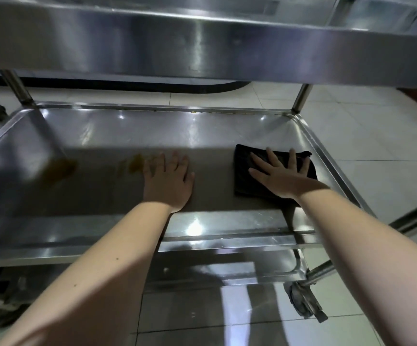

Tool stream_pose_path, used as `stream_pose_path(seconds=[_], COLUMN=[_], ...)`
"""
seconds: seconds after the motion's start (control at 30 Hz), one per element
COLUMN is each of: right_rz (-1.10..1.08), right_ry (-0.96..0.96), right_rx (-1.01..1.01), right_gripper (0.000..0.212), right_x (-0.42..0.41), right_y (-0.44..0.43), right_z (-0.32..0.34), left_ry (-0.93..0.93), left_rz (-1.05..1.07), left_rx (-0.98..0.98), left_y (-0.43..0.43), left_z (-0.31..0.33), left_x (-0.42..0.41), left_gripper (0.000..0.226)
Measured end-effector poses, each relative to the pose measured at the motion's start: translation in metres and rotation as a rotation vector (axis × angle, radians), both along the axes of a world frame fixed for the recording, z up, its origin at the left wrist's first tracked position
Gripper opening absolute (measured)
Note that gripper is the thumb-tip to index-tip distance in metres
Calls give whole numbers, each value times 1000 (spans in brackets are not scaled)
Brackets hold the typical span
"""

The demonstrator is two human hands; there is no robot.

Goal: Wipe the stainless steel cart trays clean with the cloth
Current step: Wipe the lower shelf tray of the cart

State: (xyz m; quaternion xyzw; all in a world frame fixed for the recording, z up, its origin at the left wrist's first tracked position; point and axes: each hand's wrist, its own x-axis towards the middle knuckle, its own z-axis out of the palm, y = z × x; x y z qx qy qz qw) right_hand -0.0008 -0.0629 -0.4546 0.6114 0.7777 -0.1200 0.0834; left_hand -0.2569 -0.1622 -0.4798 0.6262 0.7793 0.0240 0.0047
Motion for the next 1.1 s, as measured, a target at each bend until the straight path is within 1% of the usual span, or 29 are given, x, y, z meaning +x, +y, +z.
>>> stream_pose_path(seconds=[0.07,0.1,0.17,0.23,0.3,0.37,0.43,0.53,0.73,0.8,0.83,0.97,1.03,1.1], right_rz=[-29,-37,-30,-57,-77,-45,-41,-134,-243,-212,-158,137,153,86], right_ry=[137,160,73,44,25,-31,-5,55,25,28,30,33,38,21], right_rx=[-12,6,101,151,103,76,59,61,84,85,91,127,150,162], right_gripper=[46,45,47,55,68,72,71,74,79,80,80,83,82,80], right_x=[1,1,-3,-14,-25,-22,-7,17,33,21,10,-51,-53,-22], right_y=[7,8,9,6,1,3,13,27,36,28,19,-46,-64,-59], right_z=[4,5,5,1,-7,-13,-10,-5,-1,-1,-3,-21,-22,-15], left_ry=[-3,-3,-2,-8,-16,-24,-22,-36,-57,-50,-51,-40,-49,-67], left_rz=[-2,-3,-8,-7,-7,-4,-8,-15,-2,2,5,13,15,10], left_rx=[5,5,6,9,14,13,18,27,44,41,34,-2,-8,-17], left_y=[1,1,1,1,1,1,1,1,3,5,5,4,3,1], left_z=[-1,-1,-1,-1,-1,0,0,0,-1,-1,-1,0,2,4], left_x=[-1,-1,-1,0,0,0,1,3,6,6,6,2,0,0], left_gripper=[58,58,59,59,59,58,58,57,57,57,57,55,56,56])
